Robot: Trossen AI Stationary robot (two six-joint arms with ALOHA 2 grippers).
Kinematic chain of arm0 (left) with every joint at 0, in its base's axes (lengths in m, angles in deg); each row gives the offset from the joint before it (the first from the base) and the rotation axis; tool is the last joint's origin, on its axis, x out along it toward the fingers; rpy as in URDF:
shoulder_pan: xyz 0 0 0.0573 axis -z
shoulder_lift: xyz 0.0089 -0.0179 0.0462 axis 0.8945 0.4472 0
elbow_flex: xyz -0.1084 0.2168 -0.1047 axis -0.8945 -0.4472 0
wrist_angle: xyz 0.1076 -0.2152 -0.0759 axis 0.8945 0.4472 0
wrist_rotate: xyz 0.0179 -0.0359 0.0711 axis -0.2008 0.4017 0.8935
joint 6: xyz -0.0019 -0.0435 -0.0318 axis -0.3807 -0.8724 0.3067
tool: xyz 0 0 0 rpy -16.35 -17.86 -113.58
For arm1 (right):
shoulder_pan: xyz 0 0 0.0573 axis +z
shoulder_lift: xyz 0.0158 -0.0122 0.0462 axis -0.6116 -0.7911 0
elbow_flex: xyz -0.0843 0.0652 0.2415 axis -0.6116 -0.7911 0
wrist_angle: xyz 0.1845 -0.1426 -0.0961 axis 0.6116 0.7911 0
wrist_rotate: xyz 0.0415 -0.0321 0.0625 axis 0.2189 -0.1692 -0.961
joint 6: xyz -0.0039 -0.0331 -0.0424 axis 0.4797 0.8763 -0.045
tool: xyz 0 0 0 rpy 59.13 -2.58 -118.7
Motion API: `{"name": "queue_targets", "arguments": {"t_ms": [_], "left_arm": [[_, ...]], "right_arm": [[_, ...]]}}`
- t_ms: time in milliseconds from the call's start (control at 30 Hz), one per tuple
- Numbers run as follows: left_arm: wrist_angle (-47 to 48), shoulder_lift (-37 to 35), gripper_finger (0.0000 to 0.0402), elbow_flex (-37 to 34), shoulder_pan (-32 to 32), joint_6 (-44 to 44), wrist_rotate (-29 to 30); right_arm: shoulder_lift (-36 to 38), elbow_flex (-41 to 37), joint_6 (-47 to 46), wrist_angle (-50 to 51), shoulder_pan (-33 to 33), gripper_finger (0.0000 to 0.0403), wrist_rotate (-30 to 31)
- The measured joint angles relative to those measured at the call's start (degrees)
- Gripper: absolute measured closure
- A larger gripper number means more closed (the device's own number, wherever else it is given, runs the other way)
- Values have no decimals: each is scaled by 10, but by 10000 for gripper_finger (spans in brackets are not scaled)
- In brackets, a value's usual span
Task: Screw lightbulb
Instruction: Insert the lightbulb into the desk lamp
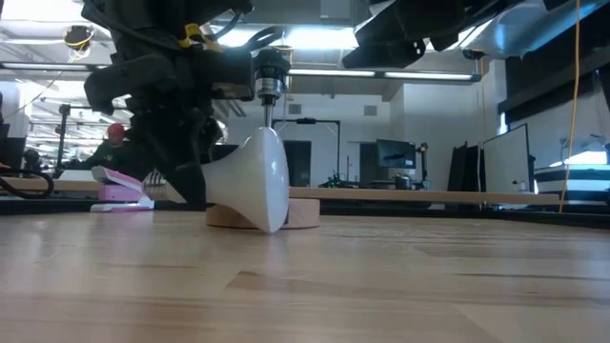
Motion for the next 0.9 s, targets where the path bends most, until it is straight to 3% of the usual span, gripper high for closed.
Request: {"name": "queue_targets", "arguments": {"t_ms": [233,433,567,900], "left_arm": [[0,1,254,0,0,-2,0],[-1,15,181,0,-2,7,-22],[-5,16,154,1,-2,7,-23],[-7,16,161,9,-2,20,-19]], "right_arm": [[0,0,0,0,0,38,0],[0,0,0,-1,0,38,0],[0,0,0,-1,0,38,0],[0,0,0,0,0,38,0]]}}
